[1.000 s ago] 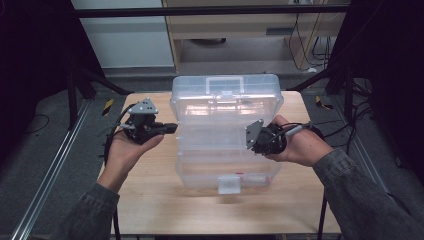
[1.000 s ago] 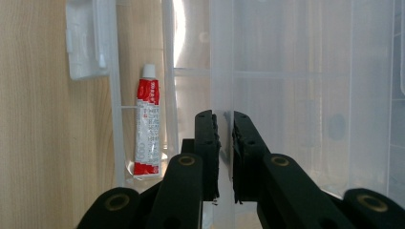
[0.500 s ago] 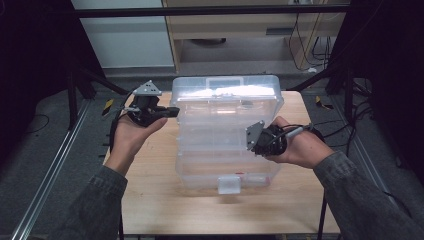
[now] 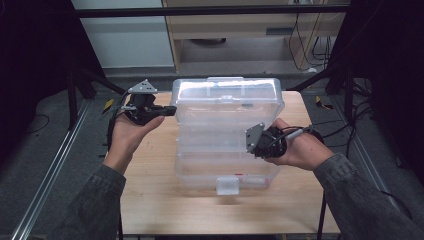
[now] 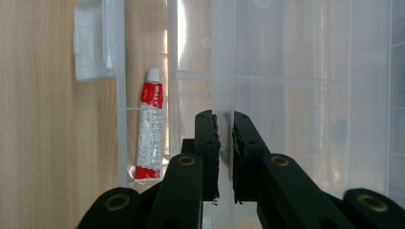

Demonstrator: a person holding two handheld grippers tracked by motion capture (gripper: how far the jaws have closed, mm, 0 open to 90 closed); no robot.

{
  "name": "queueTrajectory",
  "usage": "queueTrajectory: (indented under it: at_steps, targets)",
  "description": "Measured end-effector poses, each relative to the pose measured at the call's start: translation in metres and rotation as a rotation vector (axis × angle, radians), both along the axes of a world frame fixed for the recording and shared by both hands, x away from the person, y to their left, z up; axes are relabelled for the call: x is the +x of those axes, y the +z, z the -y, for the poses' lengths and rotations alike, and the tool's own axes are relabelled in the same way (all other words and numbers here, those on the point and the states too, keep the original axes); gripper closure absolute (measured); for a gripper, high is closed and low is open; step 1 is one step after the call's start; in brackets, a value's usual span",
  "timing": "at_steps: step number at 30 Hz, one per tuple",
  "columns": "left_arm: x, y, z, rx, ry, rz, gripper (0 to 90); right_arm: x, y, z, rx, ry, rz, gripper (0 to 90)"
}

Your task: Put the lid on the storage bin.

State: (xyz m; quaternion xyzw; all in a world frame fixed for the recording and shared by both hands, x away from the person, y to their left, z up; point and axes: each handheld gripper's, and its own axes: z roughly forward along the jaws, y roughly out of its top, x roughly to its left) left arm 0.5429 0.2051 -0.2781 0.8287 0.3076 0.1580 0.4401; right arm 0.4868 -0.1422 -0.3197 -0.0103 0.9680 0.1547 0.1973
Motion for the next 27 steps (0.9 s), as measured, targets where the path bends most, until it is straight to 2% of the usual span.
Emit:
queueTrajectory:
  at_steps: [11, 17, 22, 23, 24, 27]
  targets:
    - [-0.007, -0.006, -0.003, -0.006, -0.009, -0.008, 90.0, -0.004, -0.003, 0.002, 0.006, -0.002, -0.001, 82.4]
    - [-0.015, -0.011, -0.004, -0.008, -0.022, -0.013, 90.0, -0.007, -0.006, 0.003, 0.016, -0.002, 0.003, 77.6]
    - [-0.022, -0.015, -0.005, -0.006, -0.037, -0.018, 90.0, -0.015, -0.008, 0.005, 0.08, -0.029, 0.013, 62.2]
    - [-0.023, -0.016, -0.006, -0.005, -0.039, -0.02, 90.0, -0.015, -0.008, 0.005, 0.08, -0.029, 0.013, 62.2]
    - [-0.025, -0.017, -0.006, -0.003, -0.043, -0.021, 90.0, -0.017, -0.008, 0.006, 0.098, -0.038, 0.031, 56.1]
    - [-0.028, -0.019, -0.006, -0.001, -0.05, -0.022, 90.0, -0.022, -0.008, 0.009, 0.118, -0.068, 0.05, 48.8]
